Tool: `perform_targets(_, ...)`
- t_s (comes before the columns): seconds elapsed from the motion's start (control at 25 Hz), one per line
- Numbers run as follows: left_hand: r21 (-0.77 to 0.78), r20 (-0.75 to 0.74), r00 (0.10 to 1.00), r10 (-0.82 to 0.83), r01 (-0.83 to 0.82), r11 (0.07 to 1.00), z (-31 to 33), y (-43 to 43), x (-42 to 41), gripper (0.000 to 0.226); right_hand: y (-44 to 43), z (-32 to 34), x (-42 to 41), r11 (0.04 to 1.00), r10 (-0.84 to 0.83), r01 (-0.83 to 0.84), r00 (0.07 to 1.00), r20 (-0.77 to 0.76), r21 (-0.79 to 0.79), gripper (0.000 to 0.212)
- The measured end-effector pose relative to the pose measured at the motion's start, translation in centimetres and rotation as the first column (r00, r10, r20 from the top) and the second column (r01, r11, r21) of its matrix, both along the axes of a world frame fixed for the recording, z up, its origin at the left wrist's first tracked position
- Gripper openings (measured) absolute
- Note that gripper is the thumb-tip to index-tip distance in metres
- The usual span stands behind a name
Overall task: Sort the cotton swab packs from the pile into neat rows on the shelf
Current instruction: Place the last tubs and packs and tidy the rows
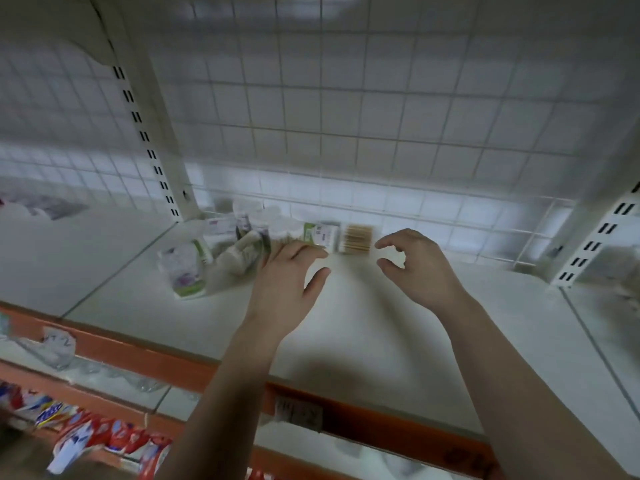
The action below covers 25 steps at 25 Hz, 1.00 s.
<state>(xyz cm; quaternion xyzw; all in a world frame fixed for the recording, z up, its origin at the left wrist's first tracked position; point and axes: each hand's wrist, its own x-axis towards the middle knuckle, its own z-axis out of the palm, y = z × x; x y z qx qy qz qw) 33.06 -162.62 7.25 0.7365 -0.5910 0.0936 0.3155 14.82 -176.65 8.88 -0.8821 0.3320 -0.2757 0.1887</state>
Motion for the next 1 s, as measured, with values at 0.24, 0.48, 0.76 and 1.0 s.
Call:
perform_targets(0.24, 0.018, -0.027, 0.999, -0.045, 0.046, 0.999, -0.6, -0.6, 2.8, 0.034, -2.6, -1.0, 4.3, 0.998, -0.057, 0.057, 0.998, -0.027, 0.001, 0.039)
perform_targets(0.48, 0.015, -0.045, 0.996, -0.082, 0.083, 0.996, -0.6, -1.7, 4.1, 0.030, -4.7, -2.0, 6.6, 0.994, -0.106, 0.100, 0.984, -0.144, -0.045, 0.043)
perform_targets(0.76, 0.004, -0.022, 0.997, -0.067, 0.068, 0.998, 0.8, -2.8, 5.4, 0.032, -6.4, -3.5, 7.5, 0.989, -0.144, 0.132, 0.962, -0.234, -0.066, 0.058)
perform_targets(1.0, -0.042, 0.038, 0.999, 0.012, -0.010, 0.999, 1.5, -4.2, 7.8, 0.039, -5.5, -2.4, 6.6, 0.991, -0.133, 0.132, 0.970, -0.202, -0.017, 0.064)
